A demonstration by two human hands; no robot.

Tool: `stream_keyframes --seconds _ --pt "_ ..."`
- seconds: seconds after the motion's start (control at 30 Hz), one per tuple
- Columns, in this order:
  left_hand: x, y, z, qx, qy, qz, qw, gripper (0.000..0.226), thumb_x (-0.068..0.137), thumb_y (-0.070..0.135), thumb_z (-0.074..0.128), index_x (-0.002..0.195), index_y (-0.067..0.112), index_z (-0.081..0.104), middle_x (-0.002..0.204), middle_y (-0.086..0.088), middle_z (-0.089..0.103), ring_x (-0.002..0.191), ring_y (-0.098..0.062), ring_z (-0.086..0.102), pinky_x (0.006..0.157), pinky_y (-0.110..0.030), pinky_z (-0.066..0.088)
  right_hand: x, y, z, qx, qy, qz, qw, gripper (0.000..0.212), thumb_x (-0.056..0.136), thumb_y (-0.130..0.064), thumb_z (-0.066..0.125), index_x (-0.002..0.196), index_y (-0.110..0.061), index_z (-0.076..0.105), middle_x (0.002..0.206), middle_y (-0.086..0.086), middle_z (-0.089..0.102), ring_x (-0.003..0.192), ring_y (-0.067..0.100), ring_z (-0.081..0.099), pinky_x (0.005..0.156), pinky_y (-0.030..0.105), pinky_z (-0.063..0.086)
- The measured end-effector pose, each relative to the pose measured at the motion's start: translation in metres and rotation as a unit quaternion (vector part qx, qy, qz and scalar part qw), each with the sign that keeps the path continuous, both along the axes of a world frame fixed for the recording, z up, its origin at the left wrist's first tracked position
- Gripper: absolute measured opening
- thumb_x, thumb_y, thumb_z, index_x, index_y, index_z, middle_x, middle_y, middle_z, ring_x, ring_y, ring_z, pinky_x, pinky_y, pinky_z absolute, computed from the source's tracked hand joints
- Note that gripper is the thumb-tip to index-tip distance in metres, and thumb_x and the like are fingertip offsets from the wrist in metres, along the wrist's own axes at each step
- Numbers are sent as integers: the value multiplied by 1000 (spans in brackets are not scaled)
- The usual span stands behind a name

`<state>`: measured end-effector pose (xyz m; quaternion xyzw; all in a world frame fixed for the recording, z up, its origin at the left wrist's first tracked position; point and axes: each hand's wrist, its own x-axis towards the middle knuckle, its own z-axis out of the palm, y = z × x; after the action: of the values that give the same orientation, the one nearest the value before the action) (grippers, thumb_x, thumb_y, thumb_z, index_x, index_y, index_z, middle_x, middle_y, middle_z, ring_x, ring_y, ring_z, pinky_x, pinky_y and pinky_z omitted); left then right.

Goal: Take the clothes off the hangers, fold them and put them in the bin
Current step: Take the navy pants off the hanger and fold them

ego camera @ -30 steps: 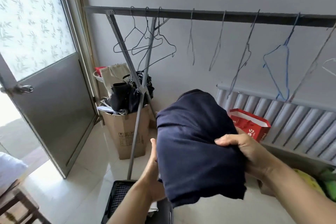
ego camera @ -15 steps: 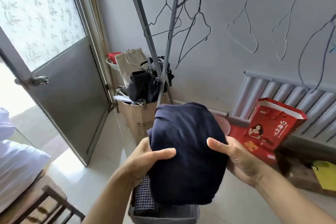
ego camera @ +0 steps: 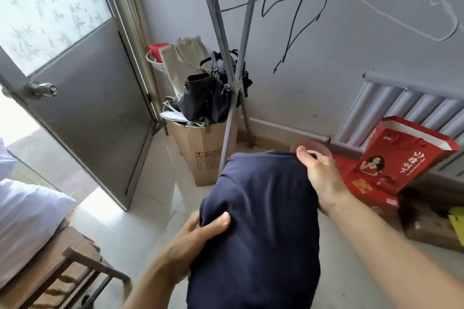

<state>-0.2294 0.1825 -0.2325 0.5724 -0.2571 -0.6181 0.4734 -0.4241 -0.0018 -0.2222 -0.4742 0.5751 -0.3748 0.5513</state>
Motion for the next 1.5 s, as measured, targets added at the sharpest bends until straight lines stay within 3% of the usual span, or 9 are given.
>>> stream_keyframes --seconds 0.07,0.17,0.4,0.57,0.87,1.07,1.23,1.4,1.5 --pt "-6 -4 -8 9 24 37 999 48 77 40 77 116 16 63 104 1 76 96 -13 72 74 -25 57 7 -17 -22 9 46 -30 998 89 52 -93 56 98 -18 71 126 18 61 118 33 57 106 49 43" --pt "-8 -13 -23 36 40 62 997 48 75 44 61 115 18 64 106 0 76 98 -14 72 79 -27 56 19 -26 -37 54 -2 -17 998 43 89 -56 57 96 -15 68 120 11 64 114 28 59 106 44 43" --pt "14 -33 -43 33 -42 -31 998 13 91 23 59 99 19 68 96 3 77 91 -9 73 71 -17 54 42 -47 -58 -25 92 153 984 30 101 -33 46 91 -11 64 95 6 65 83 18 56 71 25 44" --pt "21 -48 -56 32 -101 -106 989 14 96 18 57 106 18 68 101 -3 76 96 -12 72 78 -21 55 103 -49 -54 -27 219 433 874 46 94 -56 50 89 -17 73 96 2 71 93 15 64 87 31 48" --pt "44 -75 -85 32 -133 -81 987 33 86 40 66 104 13 71 98 -3 76 92 -18 73 77 -26 56 151 -94 -75 -45 374 496 782 38 94 -31 60 63 -9 56 67 4 51 61 17 48 54 26 36" --pt "45 -73 -121 55 -56 28 997 27 79 44 65 89 21 76 98 -9 76 92 -25 74 75 -34 58 173 -117 -124 -97 324 354 872 38 96 -37 55 66 -14 51 76 2 50 75 23 52 69 29 37" --pt "33 -71 -156 79 36 145 986 32 79 44 63 94 18 74 97 -6 77 88 -19 74 70 -28 59 104 -129 -205 168 253 210 929 75 76 -85 27 103 -22 56 110 3 56 100 26 55 88 36 40" --pt "17 -81 -195 96 88 203 970 31 80 39 57 84 17 79 92 -4 78 79 -14 75 60 -23 58 40 -41 -262 427 15 180 886 61 99 -62 32 89 -12 66 70 7 72 61 23 67 65 32 47" --pt "17 -86 -224 126 78 199 969 36 87 39 57 103 10 71 93 -7 78 80 -16 75 58 -24 57 31 -23 -273 440 -194 134 867 84 80 -80 41 115 -11 71 108 13 73 99 32 71 87 40 49"
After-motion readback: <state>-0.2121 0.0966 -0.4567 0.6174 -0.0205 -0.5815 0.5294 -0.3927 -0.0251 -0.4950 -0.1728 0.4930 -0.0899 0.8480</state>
